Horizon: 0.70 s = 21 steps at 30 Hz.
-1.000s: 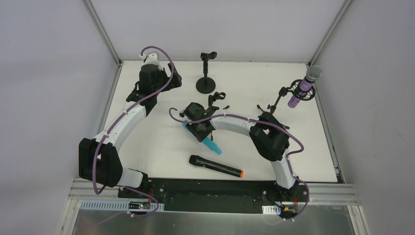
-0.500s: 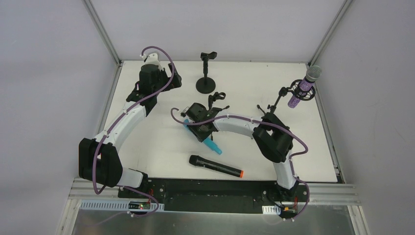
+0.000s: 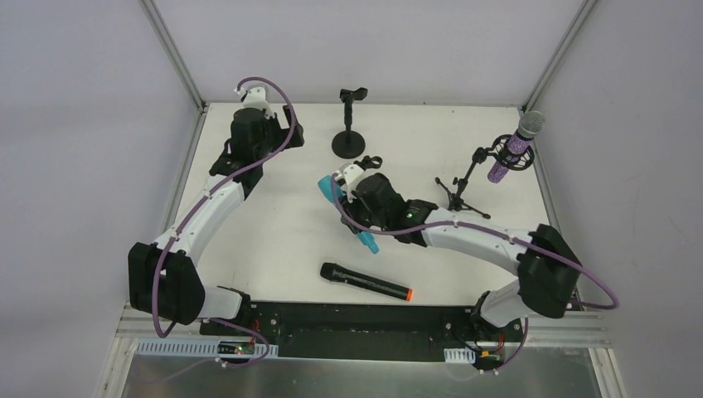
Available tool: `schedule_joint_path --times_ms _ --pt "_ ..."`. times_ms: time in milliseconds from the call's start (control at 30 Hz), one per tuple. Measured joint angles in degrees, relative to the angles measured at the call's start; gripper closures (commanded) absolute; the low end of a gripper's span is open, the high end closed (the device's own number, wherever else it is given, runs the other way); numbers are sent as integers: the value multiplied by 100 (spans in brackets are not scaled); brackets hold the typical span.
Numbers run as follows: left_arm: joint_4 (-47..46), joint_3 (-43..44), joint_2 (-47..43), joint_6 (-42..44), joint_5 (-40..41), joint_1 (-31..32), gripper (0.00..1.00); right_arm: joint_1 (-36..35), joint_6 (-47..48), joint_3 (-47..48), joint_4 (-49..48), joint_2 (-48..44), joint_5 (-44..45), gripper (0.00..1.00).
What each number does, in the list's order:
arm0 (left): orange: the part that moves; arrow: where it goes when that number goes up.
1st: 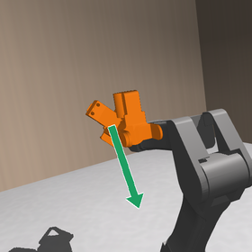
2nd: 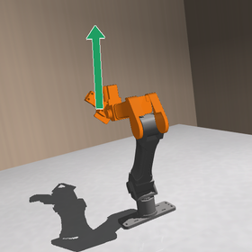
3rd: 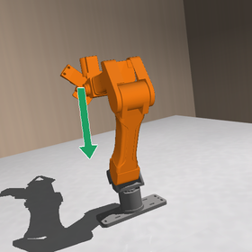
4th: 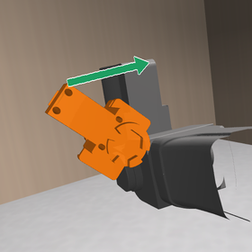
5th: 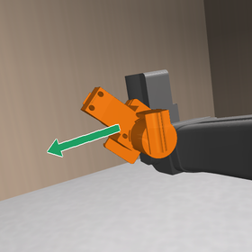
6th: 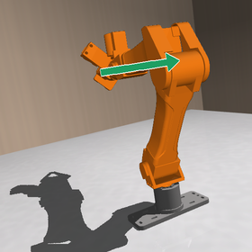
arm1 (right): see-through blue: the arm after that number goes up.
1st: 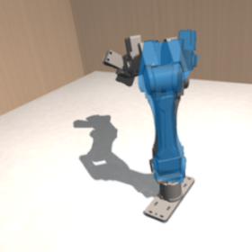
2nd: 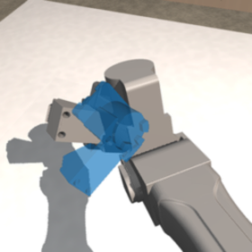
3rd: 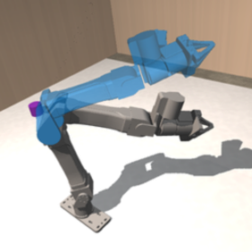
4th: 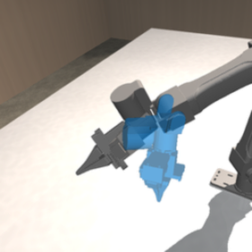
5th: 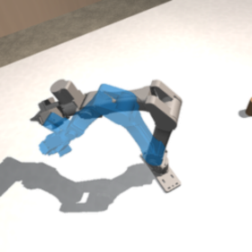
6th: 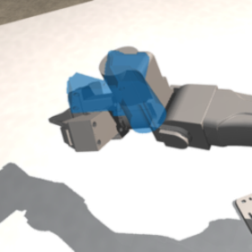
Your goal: Attach the microphones to the stand
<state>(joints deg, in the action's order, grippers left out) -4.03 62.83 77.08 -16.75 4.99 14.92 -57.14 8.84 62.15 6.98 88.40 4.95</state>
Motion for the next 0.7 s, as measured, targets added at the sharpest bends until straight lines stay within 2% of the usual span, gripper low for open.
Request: schedule_joint_path --times_ms 200,433,700 --pt "2 0 -2 55 -28 0 0 -9 -90 -1565 -1460 -1788 638 100" --pt "0 0 -2 114 -258 2 0 -7 -164 -2782 -2804 -3519 1298 100" --pt "-387 -92 -114 205 -1405 11 0 -7 -306 -3591 -3661 -5270 1891 100"
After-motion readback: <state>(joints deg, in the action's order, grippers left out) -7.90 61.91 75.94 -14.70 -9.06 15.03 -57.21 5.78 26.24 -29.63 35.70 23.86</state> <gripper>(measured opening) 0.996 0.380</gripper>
